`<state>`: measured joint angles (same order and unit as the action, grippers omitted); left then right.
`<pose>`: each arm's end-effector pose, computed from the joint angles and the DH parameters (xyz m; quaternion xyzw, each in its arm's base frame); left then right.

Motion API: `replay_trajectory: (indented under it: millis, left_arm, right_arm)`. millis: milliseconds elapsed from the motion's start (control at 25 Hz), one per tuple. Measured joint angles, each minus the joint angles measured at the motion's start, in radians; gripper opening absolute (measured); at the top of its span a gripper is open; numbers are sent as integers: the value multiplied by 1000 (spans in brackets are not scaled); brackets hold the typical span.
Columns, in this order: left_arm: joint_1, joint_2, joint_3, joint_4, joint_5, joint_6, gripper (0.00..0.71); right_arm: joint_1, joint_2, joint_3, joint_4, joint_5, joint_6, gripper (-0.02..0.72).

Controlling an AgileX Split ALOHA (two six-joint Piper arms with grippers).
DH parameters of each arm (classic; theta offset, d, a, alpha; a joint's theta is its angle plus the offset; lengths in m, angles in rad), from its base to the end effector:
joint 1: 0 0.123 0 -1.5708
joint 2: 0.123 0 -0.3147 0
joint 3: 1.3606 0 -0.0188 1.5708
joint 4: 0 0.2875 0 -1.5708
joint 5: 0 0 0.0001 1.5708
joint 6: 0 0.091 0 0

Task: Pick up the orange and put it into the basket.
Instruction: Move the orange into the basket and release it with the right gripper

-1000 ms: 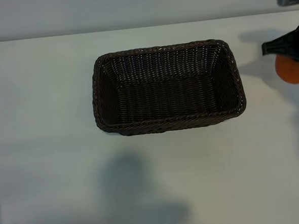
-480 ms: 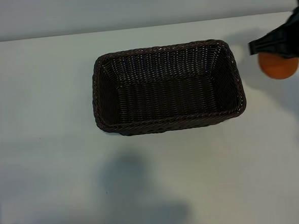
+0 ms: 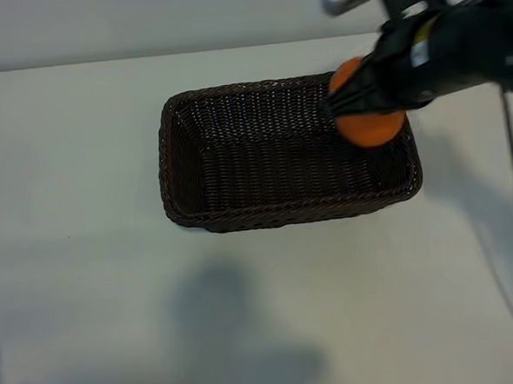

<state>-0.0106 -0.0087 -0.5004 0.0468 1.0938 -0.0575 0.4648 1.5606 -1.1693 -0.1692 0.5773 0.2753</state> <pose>-0.0054 0.0038 0.2925 -0.0215 0.8589 0.0059 0.5116 0.3375 0.1599 0.2979 -0.1396 0.9288 0.0590 0.3383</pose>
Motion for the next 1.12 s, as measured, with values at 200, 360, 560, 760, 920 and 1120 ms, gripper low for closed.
replay_trajectory:
  millis: [200,360,560,760,920,1120]
  left_arm:
    - [0,0,0,0,0,0,569]
    - [0,0,0,0,0,0,569]
    - [0,0,0,0,0,0,569]
    - [0,0,0,0,0,0,569]
    - [0,0,0,0,0,0,569]
    - [0,0,0,0,0,0,569]
  right_arm:
    - [66,83,-22,0,-10,-1,76]
    - [85,145,-39,2,-56,-8,76]
    - [85,239,-78,1,-68,-42,76]
    - [85,327,-122,1,-75,-56,76]
    - [85,381,-135,1,-77,-58,76]
    - [85,416,-136,1,-83,-59,76]
